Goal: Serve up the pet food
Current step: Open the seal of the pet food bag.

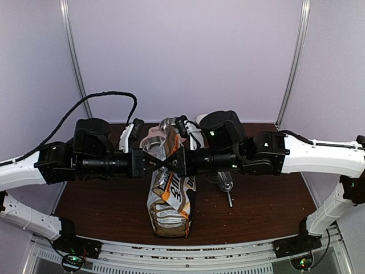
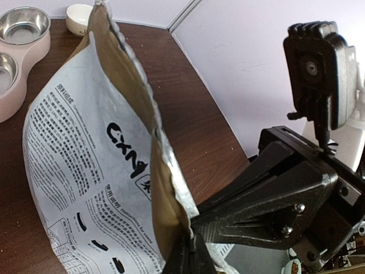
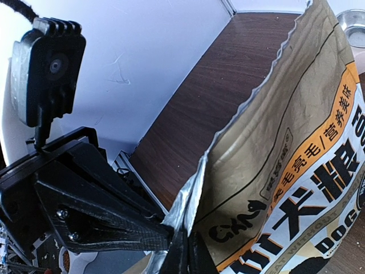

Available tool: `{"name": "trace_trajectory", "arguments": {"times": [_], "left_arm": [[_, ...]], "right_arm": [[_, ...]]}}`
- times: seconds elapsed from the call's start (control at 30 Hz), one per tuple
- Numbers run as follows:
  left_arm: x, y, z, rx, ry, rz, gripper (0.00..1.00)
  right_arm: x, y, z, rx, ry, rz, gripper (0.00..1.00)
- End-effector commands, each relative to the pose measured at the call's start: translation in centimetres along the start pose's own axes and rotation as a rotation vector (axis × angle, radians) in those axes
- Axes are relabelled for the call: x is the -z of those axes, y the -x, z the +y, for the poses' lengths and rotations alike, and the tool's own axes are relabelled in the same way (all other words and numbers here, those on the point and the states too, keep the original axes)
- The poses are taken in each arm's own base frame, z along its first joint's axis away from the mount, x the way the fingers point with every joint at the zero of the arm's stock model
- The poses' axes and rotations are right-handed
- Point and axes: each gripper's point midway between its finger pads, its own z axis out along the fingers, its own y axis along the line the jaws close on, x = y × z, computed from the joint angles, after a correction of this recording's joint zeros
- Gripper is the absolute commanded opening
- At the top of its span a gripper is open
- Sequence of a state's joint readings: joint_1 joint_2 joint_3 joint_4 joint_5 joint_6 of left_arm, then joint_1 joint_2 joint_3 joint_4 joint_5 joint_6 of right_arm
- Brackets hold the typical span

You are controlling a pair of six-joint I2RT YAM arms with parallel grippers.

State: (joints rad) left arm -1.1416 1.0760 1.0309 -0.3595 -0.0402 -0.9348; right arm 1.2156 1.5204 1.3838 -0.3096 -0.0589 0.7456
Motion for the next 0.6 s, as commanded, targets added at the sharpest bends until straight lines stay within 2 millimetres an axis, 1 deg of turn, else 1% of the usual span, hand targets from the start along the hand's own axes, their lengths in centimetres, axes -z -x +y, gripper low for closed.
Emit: {"name": "trace_trajectory", "arguments": {"times": [0.0,0.23,0.57], "left_arm": [[1.0,1.6,-0.9,0.016,-0.039,-0.082,0.00],[1.1,1.5,-0.7,0.022,-0.034,-0.085,0.00],[1.4,1.6,-0.5,0.026,-0.026,-0.092,0.00]], "right_arm": [[-0.1,-0.4,-3.7,0.063,-0.203,0.005,0.00],[0.2,-0.1,-4.0,0.072,-0.235,-0.010,0.00],[0.7,0.0,-5.3,0.096,-0.321,-0.012,0.00]]}}
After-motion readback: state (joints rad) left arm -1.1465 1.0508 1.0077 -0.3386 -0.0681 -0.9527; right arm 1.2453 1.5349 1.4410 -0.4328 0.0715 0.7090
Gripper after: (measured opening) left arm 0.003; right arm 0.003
